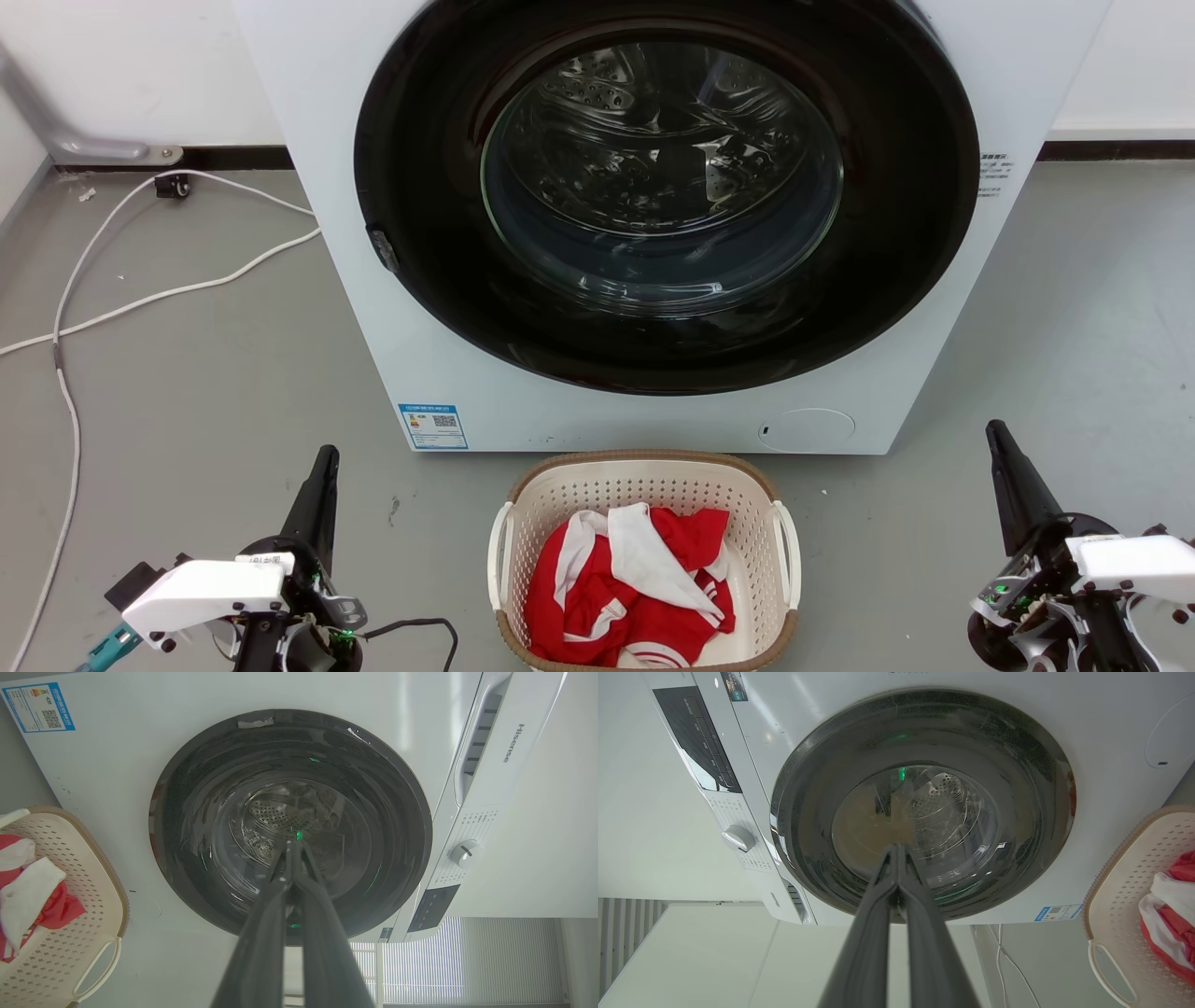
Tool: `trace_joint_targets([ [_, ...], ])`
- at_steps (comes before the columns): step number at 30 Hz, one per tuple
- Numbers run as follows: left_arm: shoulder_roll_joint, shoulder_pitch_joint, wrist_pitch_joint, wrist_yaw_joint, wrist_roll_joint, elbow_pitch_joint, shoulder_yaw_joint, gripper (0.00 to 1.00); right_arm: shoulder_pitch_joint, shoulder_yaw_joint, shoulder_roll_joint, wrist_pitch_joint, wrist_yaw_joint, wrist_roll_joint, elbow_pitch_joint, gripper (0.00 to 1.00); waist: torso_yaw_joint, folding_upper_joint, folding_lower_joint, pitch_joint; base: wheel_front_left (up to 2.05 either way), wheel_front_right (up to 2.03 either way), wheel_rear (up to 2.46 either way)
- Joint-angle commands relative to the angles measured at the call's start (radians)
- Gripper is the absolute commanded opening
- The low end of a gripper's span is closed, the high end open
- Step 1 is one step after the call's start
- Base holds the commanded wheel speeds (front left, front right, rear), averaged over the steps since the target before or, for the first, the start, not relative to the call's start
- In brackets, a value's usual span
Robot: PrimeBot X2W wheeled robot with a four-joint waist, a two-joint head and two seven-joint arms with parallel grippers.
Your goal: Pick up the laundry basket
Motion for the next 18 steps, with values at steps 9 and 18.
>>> trace_joint_targets([
  [9,-0.002,-0.009,0.004,0.0,0.008,0.001,0.004,0.0,-0.01,-0.003,0.004,0.002,0.003,-0.007,0.001,0.0,0.0,-0.0001,0.0,0.0,0.0,0.0,0.0],
  [18,-0.004,0.005,0.0,0.0,0.004,0.01,0.001,1.0,0.007,-0.001,0.002,0.0,0.0,0.0,0.009,1.0,0.0,-0.0001,0.0,0.0,0.0,0.0,0.0],
])
